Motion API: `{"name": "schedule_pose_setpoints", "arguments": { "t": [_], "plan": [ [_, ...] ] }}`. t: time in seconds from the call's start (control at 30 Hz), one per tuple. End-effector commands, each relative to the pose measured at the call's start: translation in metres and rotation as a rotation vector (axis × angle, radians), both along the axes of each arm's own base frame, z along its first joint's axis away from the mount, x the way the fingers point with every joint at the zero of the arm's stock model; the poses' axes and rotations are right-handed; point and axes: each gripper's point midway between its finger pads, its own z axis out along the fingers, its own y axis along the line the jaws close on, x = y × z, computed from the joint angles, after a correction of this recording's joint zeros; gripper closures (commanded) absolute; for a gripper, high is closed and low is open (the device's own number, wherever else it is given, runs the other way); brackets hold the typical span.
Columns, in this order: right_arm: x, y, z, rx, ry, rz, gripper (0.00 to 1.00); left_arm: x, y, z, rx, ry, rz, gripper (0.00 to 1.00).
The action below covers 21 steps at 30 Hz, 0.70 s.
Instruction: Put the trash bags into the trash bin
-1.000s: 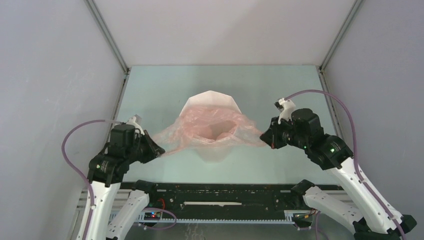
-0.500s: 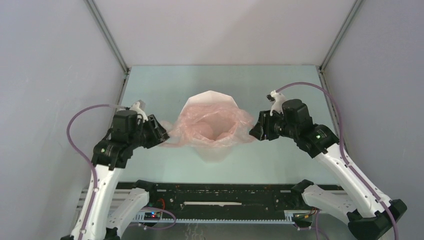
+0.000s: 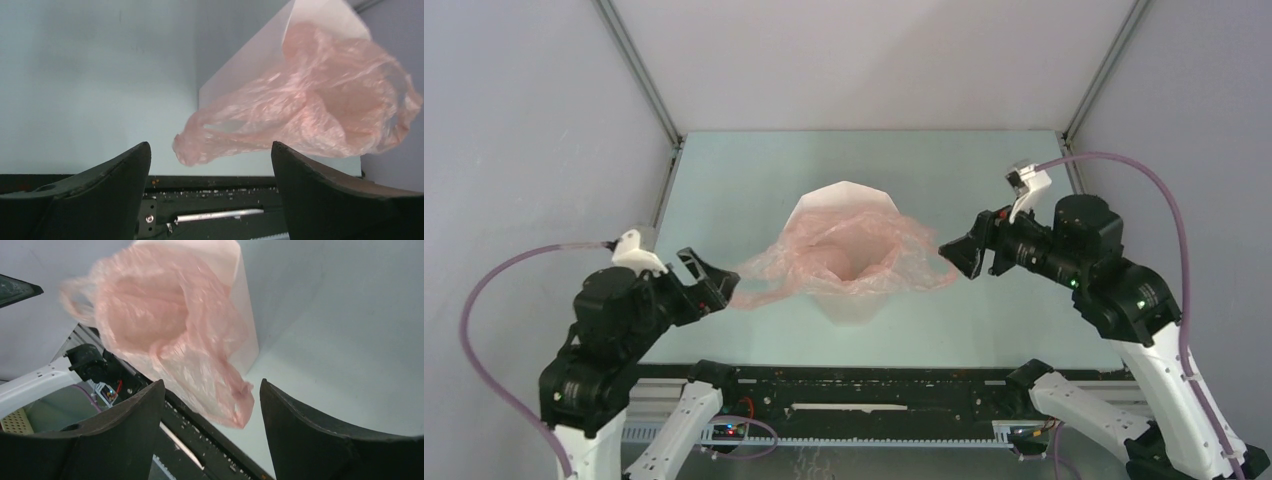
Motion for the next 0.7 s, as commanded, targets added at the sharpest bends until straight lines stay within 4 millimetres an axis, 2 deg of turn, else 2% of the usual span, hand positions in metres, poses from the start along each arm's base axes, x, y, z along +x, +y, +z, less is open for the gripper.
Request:
{"name": "schedule_pose_setpoints", "arguments": {
  "t": [0.0, 0.03, 0.1, 0.2, 0.27, 0.4, 0.53, 0.67],
  "plan": [
    [0.012, 0.003, 0.035, -0.024, -0.103, 0.030, 0.21, 0.001, 0.022, 0.048, 0.053, -0.124, 0.096, 0.04],
    [0.015, 0.007, 0.040, -0.026, -0.110, 0.040, 0.21, 0.004, 0.017, 0.056, 0.044, -0.145, 0.069, 0.04],
    [0.022, 0.015, 0.044, -0.036, -0.123, 0.056, 0.21, 0.016, 0.001, 0.060, 0.023, -0.140, -0.009, 0.04],
    [0.033, 0.024, 0.041, -0.092, -0.141, 0.064, 0.21, 0.025, -0.030, 0.050, -0.012, -0.121, -0.189, 0.03],
    [0.040, 0.028, 0.035, -0.132, -0.143, 0.067, 0.21, 0.028, -0.043, 0.040, -0.022, -0.114, -0.282, 0.00],
    [0.044, 0.044, 0.021, -0.197, -0.135, 0.119, 0.21, 0.036, -0.043, 0.012, 0.023, -0.053, -0.304, 0.00],
    [0.050, 0.057, 0.012, -0.241, -0.131, 0.129, 0.23, 0.046, -0.046, 0.009, 0.001, -0.056, -0.294, 0.06],
    [0.061, 0.063, 0.010, -0.232, -0.131, 0.083, 0.26, 0.057, -0.045, 0.003, -0.012, -0.024, -0.257, 0.17]
  ]
}}
